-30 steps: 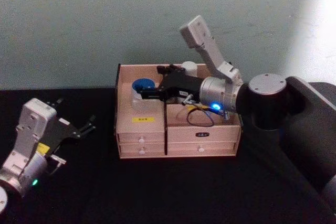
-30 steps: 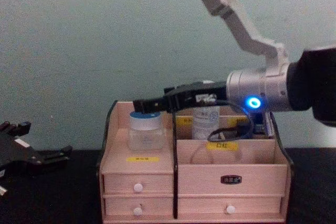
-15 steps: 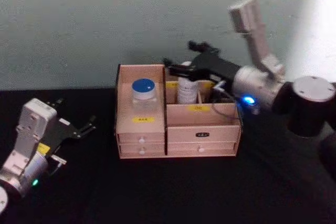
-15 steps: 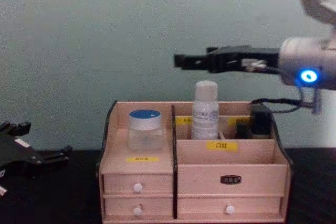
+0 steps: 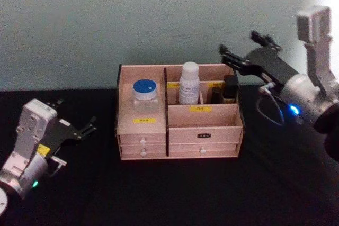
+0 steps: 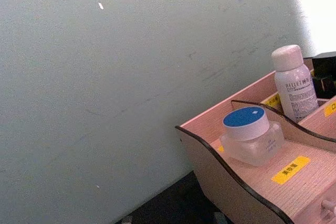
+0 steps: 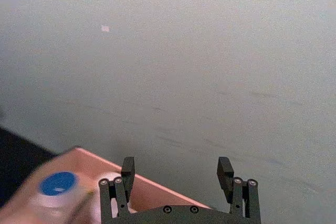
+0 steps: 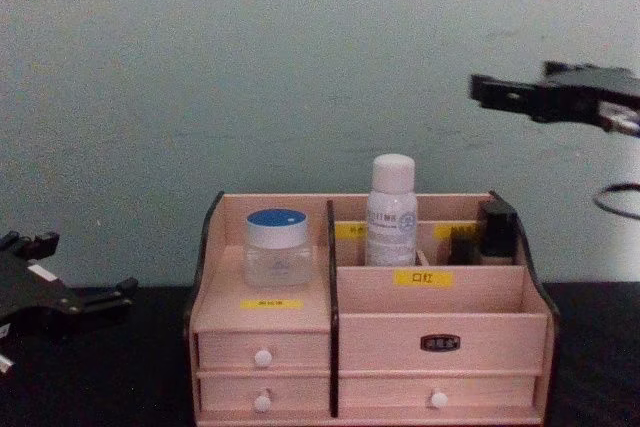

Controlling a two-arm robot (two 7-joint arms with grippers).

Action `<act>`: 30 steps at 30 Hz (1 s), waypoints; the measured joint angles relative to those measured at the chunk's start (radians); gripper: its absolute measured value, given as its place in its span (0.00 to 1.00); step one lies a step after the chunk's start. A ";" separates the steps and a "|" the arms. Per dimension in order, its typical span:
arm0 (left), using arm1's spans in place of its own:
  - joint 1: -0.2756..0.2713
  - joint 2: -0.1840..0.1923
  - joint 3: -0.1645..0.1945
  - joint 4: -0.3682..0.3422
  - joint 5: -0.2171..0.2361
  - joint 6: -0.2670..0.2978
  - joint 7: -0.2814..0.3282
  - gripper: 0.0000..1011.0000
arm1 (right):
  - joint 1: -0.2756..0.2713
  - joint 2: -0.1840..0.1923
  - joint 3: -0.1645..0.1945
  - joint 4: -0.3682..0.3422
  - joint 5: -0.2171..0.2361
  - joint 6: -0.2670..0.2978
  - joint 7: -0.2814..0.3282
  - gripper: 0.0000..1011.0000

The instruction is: Pick up the facial cleanser and watermelon frost from the table and place them into the tiered storage box.

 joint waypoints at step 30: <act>0.000 0.000 0.000 0.000 0.000 0.000 0.000 0.99 | -0.134 -0.096 0.109 0.148 -0.141 -0.062 -0.200 0.99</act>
